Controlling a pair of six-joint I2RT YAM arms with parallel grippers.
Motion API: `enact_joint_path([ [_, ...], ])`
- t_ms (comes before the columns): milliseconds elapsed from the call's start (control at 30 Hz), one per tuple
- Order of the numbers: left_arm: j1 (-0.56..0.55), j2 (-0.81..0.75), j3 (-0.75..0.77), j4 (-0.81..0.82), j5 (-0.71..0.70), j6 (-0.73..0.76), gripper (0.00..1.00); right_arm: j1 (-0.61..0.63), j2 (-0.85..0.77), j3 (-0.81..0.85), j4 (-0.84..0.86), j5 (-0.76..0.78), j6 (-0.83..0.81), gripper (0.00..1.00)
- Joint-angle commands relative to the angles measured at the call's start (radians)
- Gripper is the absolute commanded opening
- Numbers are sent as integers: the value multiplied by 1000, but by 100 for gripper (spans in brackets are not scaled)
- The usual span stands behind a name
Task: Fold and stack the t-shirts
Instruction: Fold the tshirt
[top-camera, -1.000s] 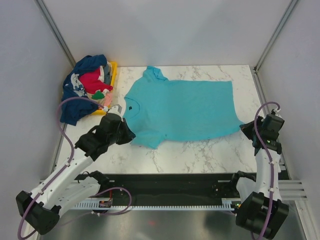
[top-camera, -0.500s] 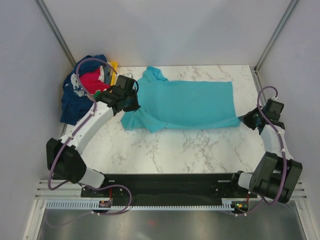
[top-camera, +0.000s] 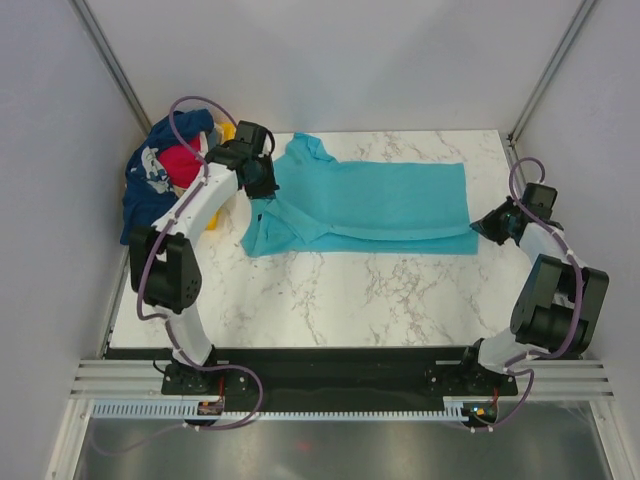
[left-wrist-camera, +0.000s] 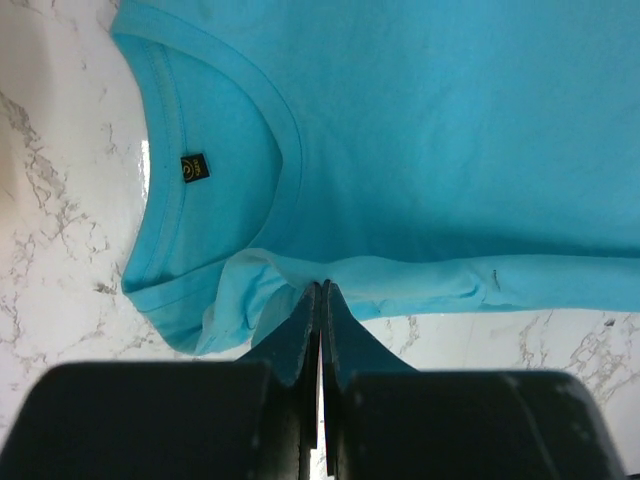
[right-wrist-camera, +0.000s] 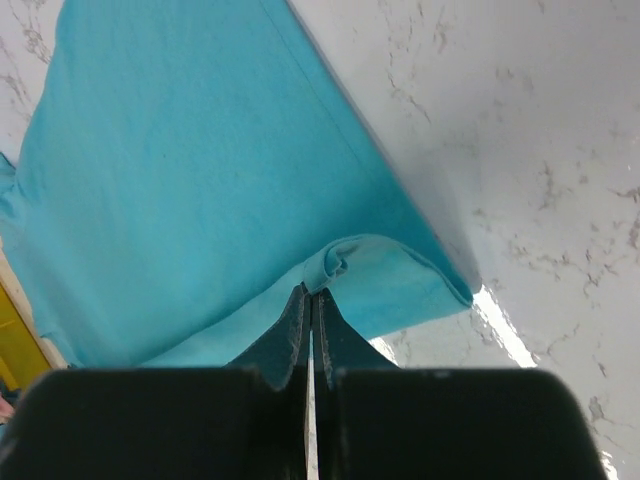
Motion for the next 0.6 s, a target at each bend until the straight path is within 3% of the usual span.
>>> enact_joint_path([
  [0,14,81,102,-46,22,66,2,9,58,77,54,-3,26,0],
  [167,37,245,289,-135,-4,109,3,23,173,146,65,3,60,0],
  [267,54,415,496,-270,-67,144,4,38,279,217,90,-42,79,5],
  [300,60,494,606,-302,-73,149,5,44,335,276,75,-58,73,13],
  [333,69,526,657,-368,-73,149,8,46,357,304,59,-68,68,44],
  [433,88,535,739,-428,-52,138,42,44,368,349,22,-45,57,84],
  [467,86,497,709,-410,-55,112,66,44,351,343,22,-33,59,90],
  [500,84,457,605,-381,-50,103,72,46,310,322,24,-11,60,98],
  [567,78,310,484,-286,-46,63,86,47,267,297,31,3,57,98],
])
